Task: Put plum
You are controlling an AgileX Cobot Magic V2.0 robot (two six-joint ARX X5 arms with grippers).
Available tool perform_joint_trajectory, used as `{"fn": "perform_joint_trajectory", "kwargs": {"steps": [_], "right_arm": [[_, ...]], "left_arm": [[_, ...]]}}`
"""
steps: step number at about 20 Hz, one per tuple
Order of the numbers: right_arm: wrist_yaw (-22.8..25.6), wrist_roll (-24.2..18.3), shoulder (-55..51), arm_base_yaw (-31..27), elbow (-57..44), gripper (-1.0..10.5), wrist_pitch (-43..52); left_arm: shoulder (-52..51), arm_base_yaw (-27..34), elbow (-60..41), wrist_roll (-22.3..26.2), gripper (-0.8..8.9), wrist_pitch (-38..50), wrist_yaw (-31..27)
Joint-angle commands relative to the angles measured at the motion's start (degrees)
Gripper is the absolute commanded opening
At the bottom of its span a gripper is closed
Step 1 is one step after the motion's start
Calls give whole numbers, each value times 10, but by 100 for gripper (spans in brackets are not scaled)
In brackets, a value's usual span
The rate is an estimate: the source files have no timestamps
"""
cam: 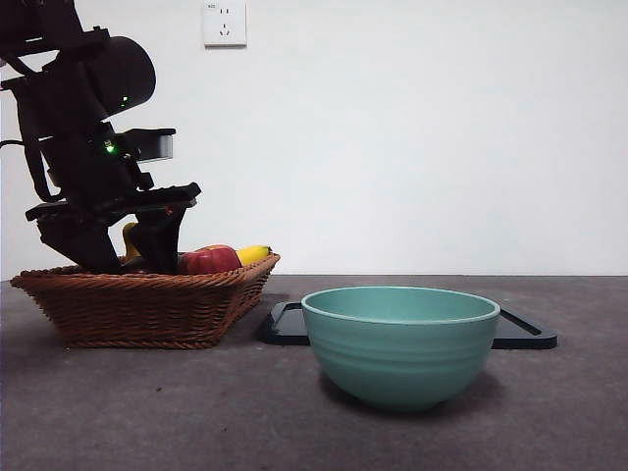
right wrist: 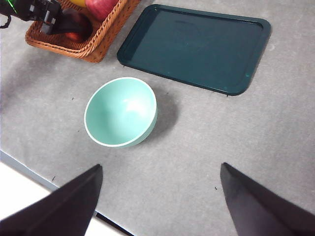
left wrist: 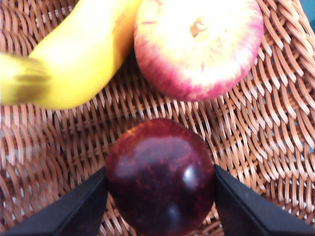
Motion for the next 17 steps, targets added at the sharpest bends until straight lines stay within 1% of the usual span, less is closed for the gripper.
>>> {"fn": "perform_joint_trajectory", "kwargs": {"steps": [1, 4, 5, 6, 8, 9, 11, 13, 15, 17], "right_arm": [[-1, 5, 4, 1, 12, 382, 7], [-1, 5, 4, 1, 12, 382, 10], [-1, 5, 4, 1, 12, 382, 13], [-1, 5, 4, 1, 12, 382, 17], [-1, 5, 4, 1, 12, 382, 20], [-1, 6, 4, 1, 12, 382, 20], [-1, 6, 4, 1, 12, 382, 20], [-1, 6, 4, 1, 12, 382, 20], [-1, 6, 4, 1, 12, 382, 20], [-1, 6, 4, 1, 12, 382, 20]], "left_arm": [[-11, -3, 12, 4, 265, -13, 1], [-87, -18, 12, 3, 265, -36, 5], [-123, -31, 12, 2, 265, -52, 9], [-153, -46, 12, -8, 266, -66, 10], [-204, -94, 12, -13, 266, -89, 26], [-219, -127, 12, -14, 265, -93, 36], [-218, -196, 12, -21, 266, -89, 36], [-197, -252, 12, -21, 266, -66, 36], [-165, -291, 12, -21, 266, -37, 36], [-131, -314, 12, -20, 266, -23, 35]]}}
